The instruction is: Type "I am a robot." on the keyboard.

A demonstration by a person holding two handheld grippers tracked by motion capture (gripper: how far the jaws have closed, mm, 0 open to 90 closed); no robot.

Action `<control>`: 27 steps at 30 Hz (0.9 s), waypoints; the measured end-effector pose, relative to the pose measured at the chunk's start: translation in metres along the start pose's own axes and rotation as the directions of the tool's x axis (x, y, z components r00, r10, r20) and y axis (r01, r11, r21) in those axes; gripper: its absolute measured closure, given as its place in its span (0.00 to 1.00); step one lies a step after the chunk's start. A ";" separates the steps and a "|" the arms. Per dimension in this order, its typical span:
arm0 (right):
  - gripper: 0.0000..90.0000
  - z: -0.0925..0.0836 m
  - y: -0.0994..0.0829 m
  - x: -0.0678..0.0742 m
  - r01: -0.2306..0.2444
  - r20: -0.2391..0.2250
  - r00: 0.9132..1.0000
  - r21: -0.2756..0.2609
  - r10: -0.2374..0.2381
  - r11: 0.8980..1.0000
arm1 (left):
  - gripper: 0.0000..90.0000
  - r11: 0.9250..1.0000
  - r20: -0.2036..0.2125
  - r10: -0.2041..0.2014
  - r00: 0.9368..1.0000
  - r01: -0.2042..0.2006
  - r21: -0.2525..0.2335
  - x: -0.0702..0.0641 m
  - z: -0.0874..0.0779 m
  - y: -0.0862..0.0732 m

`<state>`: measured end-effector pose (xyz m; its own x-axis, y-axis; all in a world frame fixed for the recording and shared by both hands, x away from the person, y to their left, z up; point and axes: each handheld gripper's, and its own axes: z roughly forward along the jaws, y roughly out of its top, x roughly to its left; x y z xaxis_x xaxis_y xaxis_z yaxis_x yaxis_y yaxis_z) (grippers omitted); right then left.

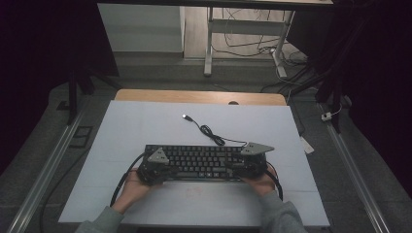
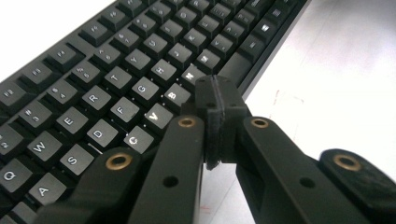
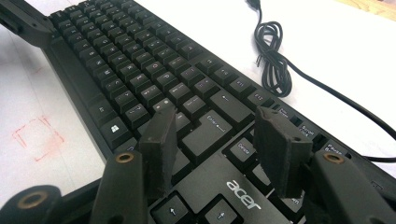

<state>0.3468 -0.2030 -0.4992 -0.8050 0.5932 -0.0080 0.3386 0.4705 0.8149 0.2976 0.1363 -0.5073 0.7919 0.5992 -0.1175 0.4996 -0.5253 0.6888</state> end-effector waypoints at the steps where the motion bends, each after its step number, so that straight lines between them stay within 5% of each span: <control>1: 0.55 0.000 0.000 0.000 0.001 0.000 1.000 0.000 -0.001 1.000 | 0.99 1.000 -0.001 -0.002 1.000 0.002 0.003 0.000 0.001 0.000; 27: 0.55 0.001 0.000 0.000 0.001 -0.002 1.000 0.003 -0.001 1.000 | 0.99 0.999 -0.020 0.009 1.000 -0.008 0.034 0.002 0.016 0.000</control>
<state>0.3473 -0.2024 -0.5000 -0.8064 0.5914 -0.0074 0.3394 0.4730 0.8131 0.3046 0.1283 -0.5191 0.7891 0.6065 -0.0968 0.5049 -0.5507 0.6647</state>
